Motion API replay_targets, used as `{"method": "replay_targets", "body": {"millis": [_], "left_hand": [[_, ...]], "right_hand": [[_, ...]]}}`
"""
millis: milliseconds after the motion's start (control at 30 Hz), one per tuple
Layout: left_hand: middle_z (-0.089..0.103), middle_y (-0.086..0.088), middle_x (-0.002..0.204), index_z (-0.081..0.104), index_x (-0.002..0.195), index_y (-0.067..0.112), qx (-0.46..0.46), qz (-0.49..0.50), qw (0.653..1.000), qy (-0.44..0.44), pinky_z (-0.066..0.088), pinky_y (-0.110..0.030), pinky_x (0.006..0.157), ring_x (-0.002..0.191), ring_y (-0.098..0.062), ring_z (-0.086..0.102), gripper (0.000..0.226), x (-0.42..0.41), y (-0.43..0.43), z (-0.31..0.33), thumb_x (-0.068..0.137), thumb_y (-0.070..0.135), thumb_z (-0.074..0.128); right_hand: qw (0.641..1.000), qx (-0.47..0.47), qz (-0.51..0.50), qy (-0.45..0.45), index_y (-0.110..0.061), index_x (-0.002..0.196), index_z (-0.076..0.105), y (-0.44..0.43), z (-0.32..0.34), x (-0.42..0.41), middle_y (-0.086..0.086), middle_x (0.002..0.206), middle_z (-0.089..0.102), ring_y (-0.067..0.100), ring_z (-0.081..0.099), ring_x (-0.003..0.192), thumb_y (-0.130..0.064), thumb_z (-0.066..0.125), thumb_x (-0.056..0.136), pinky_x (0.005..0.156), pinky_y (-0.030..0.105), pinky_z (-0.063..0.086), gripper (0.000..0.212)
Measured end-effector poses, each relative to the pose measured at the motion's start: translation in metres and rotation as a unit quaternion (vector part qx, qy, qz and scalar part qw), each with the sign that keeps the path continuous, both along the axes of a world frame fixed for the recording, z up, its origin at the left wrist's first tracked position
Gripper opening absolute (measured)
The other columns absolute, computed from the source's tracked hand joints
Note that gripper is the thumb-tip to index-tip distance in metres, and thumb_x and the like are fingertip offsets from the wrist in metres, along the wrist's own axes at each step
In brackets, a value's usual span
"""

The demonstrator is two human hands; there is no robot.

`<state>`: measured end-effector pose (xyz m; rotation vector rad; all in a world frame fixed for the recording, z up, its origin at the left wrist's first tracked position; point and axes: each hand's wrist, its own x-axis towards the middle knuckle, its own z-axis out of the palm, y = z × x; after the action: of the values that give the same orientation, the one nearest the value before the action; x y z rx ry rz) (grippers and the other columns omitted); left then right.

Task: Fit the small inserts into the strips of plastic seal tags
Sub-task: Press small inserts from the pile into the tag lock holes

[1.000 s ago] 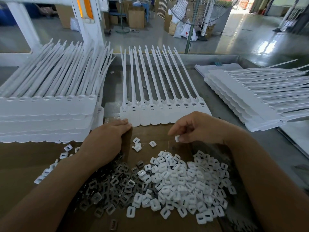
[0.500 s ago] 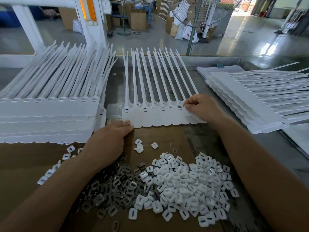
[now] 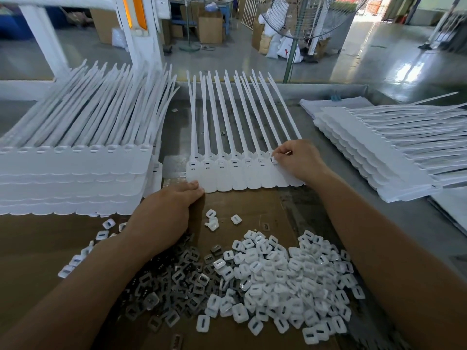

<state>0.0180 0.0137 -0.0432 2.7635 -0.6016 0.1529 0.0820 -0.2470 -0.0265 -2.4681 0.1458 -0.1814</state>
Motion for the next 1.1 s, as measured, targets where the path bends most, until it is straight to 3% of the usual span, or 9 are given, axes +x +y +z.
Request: {"method": "replay_targets", "body": {"millis": [67, 200, 467, 667, 767, 1100], "left_hand": [[0.035, 0.008, 0.144, 0.045, 0.133, 0.024, 0.002, 0.001, 1.000, 0.003, 0.022, -0.026, 0.109, 0.132, -0.010, 0.032, 0.049, -0.002, 0.001, 0.000, 0.090, 0.003, 0.037], [0.034, 0.009, 0.145, 0.044, 0.134, 0.024, 0.005, 0.004, 1.000, 0.005, 0.024, -0.028, 0.110, 0.132, -0.010, 0.032, 0.049, -0.003, 0.001, 0.001, 0.090, 0.003, 0.037], [0.034, 0.008, 0.145, 0.044, 0.134, 0.024, 0.007, 0.002, 1.000, 0.004, 0.025, -0.028, 0.110, 0.132, -0.010, 0.032, 0.050, -0.003, 0.001, 0.001, 0.090, 0.002, 0.038], [0.035, 0.008, 0.145, 0.044, 0.134, 0.024, 0.010, 0.001, 1.000, 0.005, 0.025, -0.030, 0.111, 0.132, -0.010, 0.033, 0.051, -0.002, 0.000, 0.001, 0.089, 0.001, 0.039], [0.034, 0.009, 0.145, 0.043, 0.134, 0.024, 0.010, 0.002, 1.000, 0.001, 0.025, -0.028, 0.110, 0.132, -0.010, 0.033, 0.051, -0.002, 0.000, 0.002, 0.089, 0.002, 0.040], [0.033, 0.009, 0.145, 0.043, 0.135, 0.025, 0.007, 0.006, 1.000, 0.005, 0.023, -0.025, 0.109, 0.132, -0.008, 0.031, 0.049, -0.004, 0.001, 0.002, 0.091, 0.003, 0.038]], "right_hand": [[1.000, -0.008, 0.006, -0.001, -0.024, 0.073, 0.061, 0.002, -0.001, 0.001, -0.023, 0.071, 0.049, 0.001, 0.046, 0.063, -0.017, 0.054, 0.090, 0.060, 0.021, 0.035, 0.019], [1.000, -0.015, 0.010, -0.010, -0.027, 0.070, 0.058, 0.003, -0.001, 0.000, -0.023, 0.072, 0.049, 0.004, 0.050, 0.074, -0.015, 0.057, 0.088, 0.071, 0.024, 0.039, 0.021], [0.998, 0.058, -0.019, -0.026, -0.029, 0.075, 0.062, 0.003, -0.003, -0.002, -0.019, 0.073, 0.057, 0.006, 0.057, 0.083, -0.011, 0.068, 0.080, 0.081, 0.024, 0.045, 0.019], [0.997, 0.061, -0.041, 0.009, -0.028, 0.071, 0.061, 0.005, 0.006, 0.004, -0.006, 0.088, 0.064, 0.014, 0.060, 0.093, -0.009, 0.073, 0.075, 0.091, 0.031, 0.047, 0.023], [0.996, 0.062, -0.052, 0.025, -0.027, 0.068, 0.060, 0.006, 0.009, 0.006, -0.003, 0.096, 0.064, 0.014, 0.058, 0.094, -0.008, 0.075, 0.073, 0.089, 0.029, 0.047, 0.025], [0.995, 0.087, -0.043, 0.017, -0.028, 0.069, 0.060, 0.001, 0.005, 0.004, -0.008, 0.084, 0.062, 0.009, 0.057, 0.086, -0.006, 0.066, 0.081, 0.083, 0.023, 0.046, 0.026]]}}
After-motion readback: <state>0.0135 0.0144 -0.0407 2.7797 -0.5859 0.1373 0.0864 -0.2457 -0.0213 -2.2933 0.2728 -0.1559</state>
